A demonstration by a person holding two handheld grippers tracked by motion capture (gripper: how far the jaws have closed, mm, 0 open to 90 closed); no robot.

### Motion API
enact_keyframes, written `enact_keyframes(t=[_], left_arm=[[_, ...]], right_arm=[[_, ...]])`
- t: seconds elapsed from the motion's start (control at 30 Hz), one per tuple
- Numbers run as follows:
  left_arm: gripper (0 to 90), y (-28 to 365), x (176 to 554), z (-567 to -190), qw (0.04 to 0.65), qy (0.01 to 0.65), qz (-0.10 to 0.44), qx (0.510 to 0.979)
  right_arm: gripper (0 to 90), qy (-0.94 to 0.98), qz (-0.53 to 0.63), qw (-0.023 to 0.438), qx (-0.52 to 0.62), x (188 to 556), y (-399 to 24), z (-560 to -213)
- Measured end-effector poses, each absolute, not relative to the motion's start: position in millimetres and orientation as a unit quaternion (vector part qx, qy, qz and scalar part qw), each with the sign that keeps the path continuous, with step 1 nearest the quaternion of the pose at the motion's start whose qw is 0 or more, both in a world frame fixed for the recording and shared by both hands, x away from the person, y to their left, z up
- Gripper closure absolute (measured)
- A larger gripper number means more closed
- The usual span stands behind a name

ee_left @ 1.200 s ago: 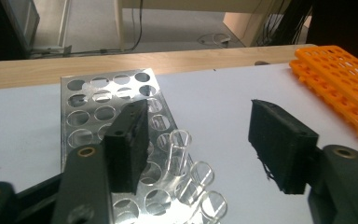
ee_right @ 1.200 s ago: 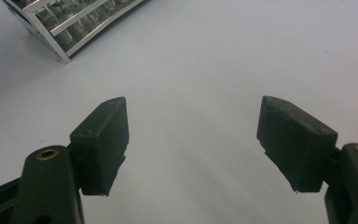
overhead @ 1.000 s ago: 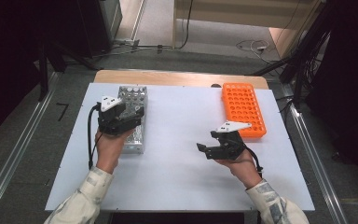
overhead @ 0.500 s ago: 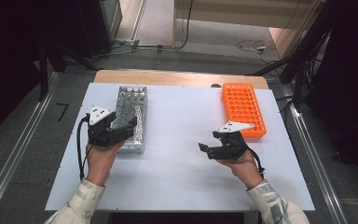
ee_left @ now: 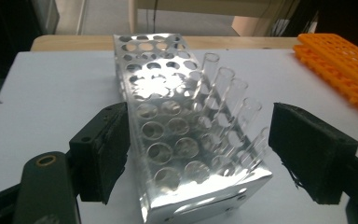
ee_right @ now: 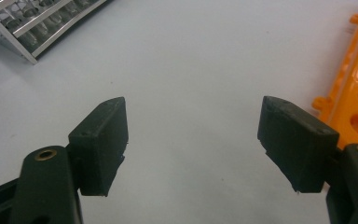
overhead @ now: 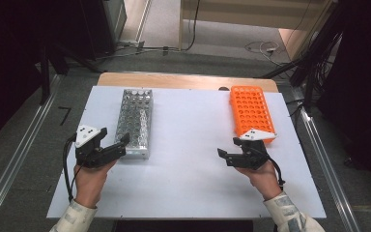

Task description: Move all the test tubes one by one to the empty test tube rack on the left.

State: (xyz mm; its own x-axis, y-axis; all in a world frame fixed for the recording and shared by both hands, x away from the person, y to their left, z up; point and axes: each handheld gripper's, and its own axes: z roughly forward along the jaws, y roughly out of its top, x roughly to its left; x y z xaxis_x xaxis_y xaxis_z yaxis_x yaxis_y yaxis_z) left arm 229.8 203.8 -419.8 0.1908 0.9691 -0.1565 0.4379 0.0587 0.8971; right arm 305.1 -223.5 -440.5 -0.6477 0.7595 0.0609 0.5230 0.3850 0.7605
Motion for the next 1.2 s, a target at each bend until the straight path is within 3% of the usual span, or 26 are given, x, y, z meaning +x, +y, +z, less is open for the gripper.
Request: enact_keyframes(t=[0.23,1.2], left_arm=[[20.1,221.9,209.0,-428.6,0.433,0.573,0.326,0.615],[18.5,255.3,186.4,-468.6,0.378,0.608,0.339,0.61]], right_arm=[[22.9,0.805,0.395,0.165,0.41,290.6,-243.9,-440.0],[19.0,0.735,0.321,0.242,0.546,269.0,-372.9,-473.1]])
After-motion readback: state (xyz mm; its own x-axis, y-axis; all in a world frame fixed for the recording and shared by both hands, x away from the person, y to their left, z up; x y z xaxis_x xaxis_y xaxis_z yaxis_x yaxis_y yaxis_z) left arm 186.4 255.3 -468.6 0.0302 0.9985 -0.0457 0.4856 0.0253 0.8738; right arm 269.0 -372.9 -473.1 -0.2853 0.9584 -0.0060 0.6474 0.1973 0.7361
